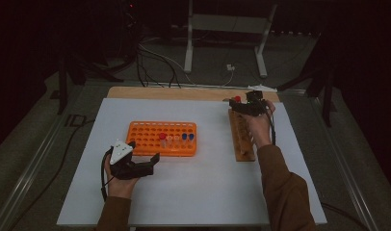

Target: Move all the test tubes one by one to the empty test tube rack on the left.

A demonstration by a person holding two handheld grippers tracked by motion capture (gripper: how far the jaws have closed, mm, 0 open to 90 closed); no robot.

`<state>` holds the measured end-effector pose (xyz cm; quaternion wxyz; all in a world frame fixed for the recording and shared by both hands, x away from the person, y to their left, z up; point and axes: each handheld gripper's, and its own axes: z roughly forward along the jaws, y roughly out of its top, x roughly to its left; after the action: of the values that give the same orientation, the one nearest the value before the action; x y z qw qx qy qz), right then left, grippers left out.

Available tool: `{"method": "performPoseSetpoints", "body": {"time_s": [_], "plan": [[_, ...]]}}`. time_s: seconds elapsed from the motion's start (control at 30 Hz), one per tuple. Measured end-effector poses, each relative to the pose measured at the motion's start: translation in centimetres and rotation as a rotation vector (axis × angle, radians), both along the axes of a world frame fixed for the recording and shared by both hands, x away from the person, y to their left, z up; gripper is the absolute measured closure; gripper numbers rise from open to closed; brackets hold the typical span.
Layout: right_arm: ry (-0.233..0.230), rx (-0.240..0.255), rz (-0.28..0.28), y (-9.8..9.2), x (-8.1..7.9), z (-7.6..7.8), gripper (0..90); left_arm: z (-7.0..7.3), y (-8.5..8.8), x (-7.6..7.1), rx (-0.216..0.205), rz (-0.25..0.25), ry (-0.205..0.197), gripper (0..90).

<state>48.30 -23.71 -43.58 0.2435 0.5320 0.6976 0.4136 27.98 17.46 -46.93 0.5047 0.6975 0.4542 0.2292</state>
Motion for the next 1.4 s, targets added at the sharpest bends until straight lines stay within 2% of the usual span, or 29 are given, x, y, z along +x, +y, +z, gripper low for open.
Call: {"method": "performPoseSetpoints", "body": {"time_s": [0.07,0.27,0.4,0.53,0.6,0.77,1.03,1.3,1.4], "plan": [[0.001,0.003,-0.009,0.0,0.3,-0.2,26.1,0.0,0.1,0.0,-0.003,0.003,0.002,0.4],[-0.004,-0.066,-0.027,0.8,0.9,-0.8,49.0,0.0,0.1,0.0,-0.007,0.002,0.001,0.4],[-0.009,-0.101,-0.05,1.2,1.1,-0.9,58.1,0.0,0.1,-0.1,-0.008,0.001,-0.001,0.4],[-0.006,-0.103,-0.059,1.1,1.2,-0.9,69.4,0.0,0.3,-0.1,-0.013,0.006,-0.001,0.4],[-0.007,-0.111,-0.054,1.0,1.2,-0.8,70.2,0.0,0.3,-0.1,-0.013,0.006,-0.002,0.4],[-0.023,-0.085,-0.05,0.4,0.7,-0.5,70.6,0.0,0.1,-0.1,-0.007,0.002,0.0,0.4],[-0.095,-0.07,-0.043,0.1,-0.8,1.3,70.6,0.1,0.0,-0.1,-0.002,0.002,-0.002,0.4],[-0.186,-0.039,-0.027,-0.3,-2.9,3.9,70.7,0.0,-0.3,0.1,0.01,-0.001,0.004,0.4],[-0.206,-0.032,-0.009,-0.5,-3.7,4.7,70.7,0.0,-0.5,0.1,0.016,-0.003,0.002,0.4]]}}
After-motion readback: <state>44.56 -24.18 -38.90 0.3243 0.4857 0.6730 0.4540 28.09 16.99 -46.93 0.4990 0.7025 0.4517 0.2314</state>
